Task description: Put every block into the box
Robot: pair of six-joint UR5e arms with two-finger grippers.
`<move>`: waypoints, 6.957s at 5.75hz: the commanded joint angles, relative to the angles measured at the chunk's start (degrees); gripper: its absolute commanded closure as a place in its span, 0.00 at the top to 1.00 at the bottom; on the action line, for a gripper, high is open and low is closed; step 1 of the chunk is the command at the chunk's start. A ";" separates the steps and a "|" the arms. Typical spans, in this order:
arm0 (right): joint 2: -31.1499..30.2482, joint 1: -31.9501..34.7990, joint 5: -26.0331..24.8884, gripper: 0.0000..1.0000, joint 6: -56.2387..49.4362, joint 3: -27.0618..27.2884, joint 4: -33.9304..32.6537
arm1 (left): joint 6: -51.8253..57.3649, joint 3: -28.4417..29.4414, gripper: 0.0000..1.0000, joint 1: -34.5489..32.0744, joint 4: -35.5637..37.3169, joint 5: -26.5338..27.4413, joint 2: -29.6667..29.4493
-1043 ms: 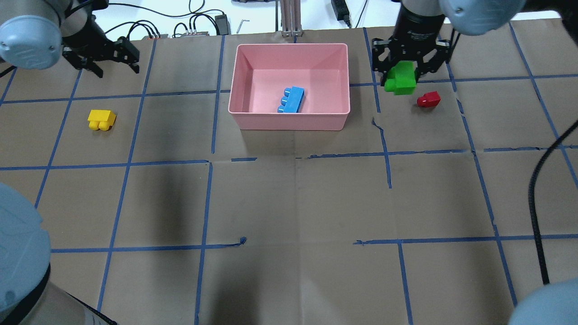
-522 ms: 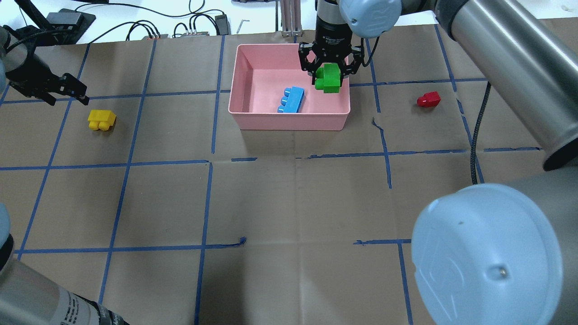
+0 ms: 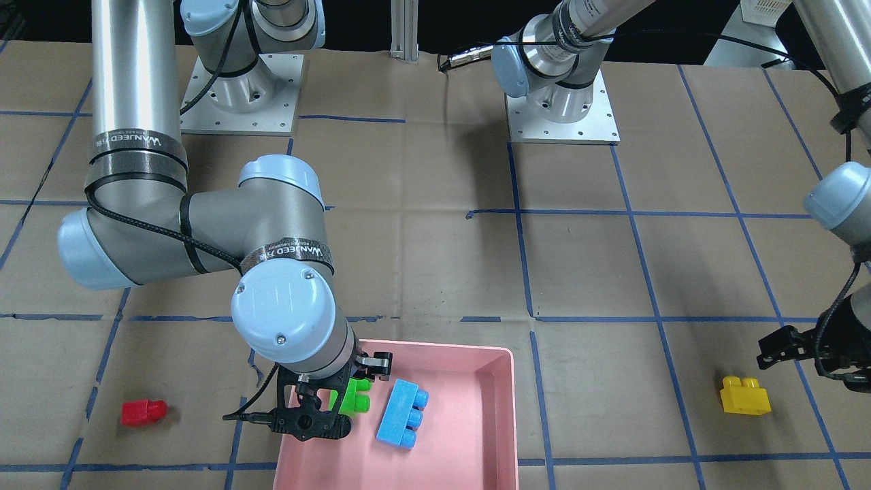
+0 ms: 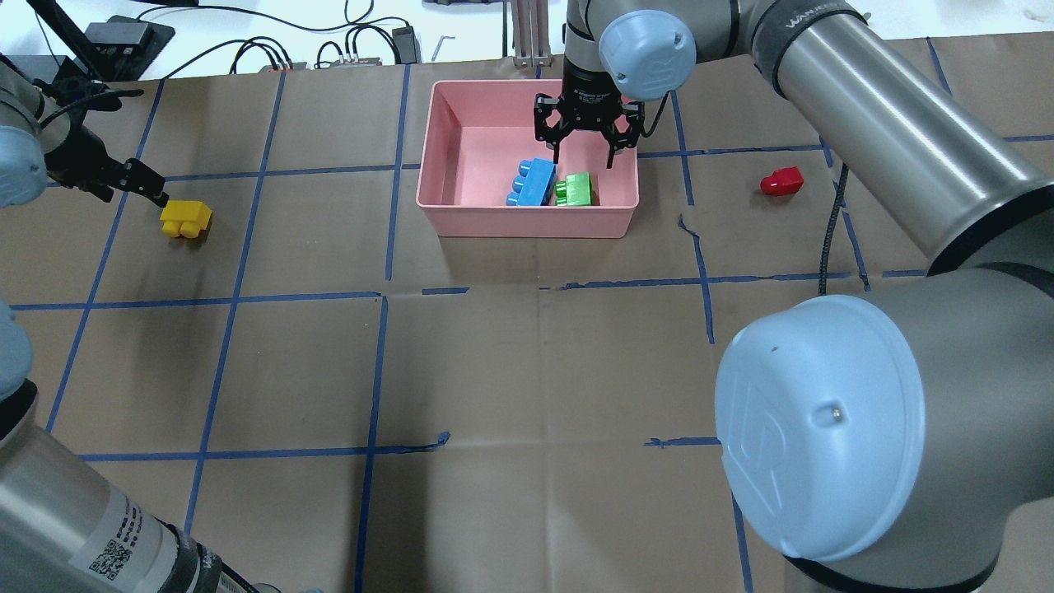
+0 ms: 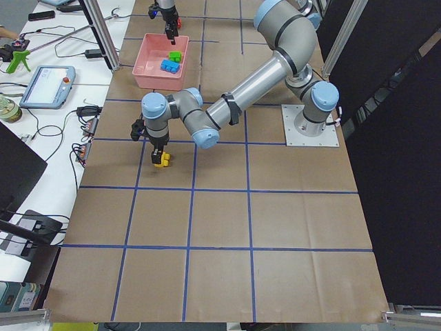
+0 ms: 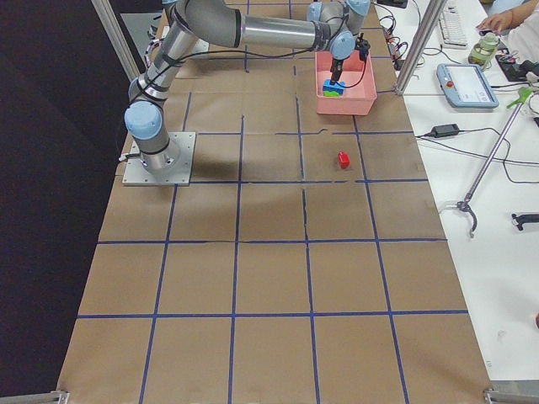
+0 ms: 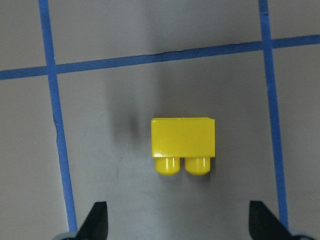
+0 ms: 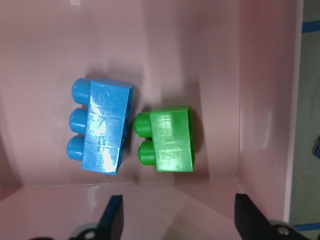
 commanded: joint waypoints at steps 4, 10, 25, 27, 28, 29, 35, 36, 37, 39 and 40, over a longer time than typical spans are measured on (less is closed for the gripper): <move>-5.01 -11.76 -0.90 1.00 -15.32 -0.54 3.09 | 65.08 -0.92 0.97 -0.14 1.73 -0.09 -2.77; -9.94 -26.14 -2.13 1.00 -53.26 17.20 -9.71 | 71.24 -0.73 0.98 -0.31 7.81 -2.37 -7.36; 0.00 -25.35 -1.43 0.32 -118.66 18.45 -23.26 | 36.43 7.88 0.00 -39.94 6.12 -4.75 -5.76; -0.62 -25.17 -1.25 0.30 -113.43 14.78 -22.92 | 35.91 7.97 0.49 -39.95 5.53 -4.31 -3.25; -1.84 -24.73 -1.42 0.30 -112.34 12.67 -21.09 | 35.38 6.67 0.49 -39.26 5.35 -3.96 -1.05; -4.29 -23.77 -1.51 0.30 -108.07 11.95 -19.16 | 31.38 5.17 0.52 -38.12 -0.83 -3.52 2.62; -9.15 -6.31 -1.60 0.30 -31.85 10.90 -13.42 | -8.51 -7.41 0.81 -26.61 -21.52 -0.44 29.44; -7.93 -2.88 -1.34 0.30 -22.60 8.62 -12.38 | -17.96 -7.24 0.93 -26.59 -23.38 1.65 30.77; -4.87 0.29 -1.34 0.30 -14.50 4.60 -11.85 | -25.28 -7.23 0.99 -26.68 -24.61 1.76 32.70; 0.41 2.08 -1.34 0.30 -8.18 -1.66 -7.30 | -27.72 -8.90 0.99 -26.33 -28.72 1.50 34.73; 2.09 2.08 -1.34 0.37 -8.18 -1.59 -7.36 | -27.90 -8.82 0.99 -26.42 -28.84 1.50 35.00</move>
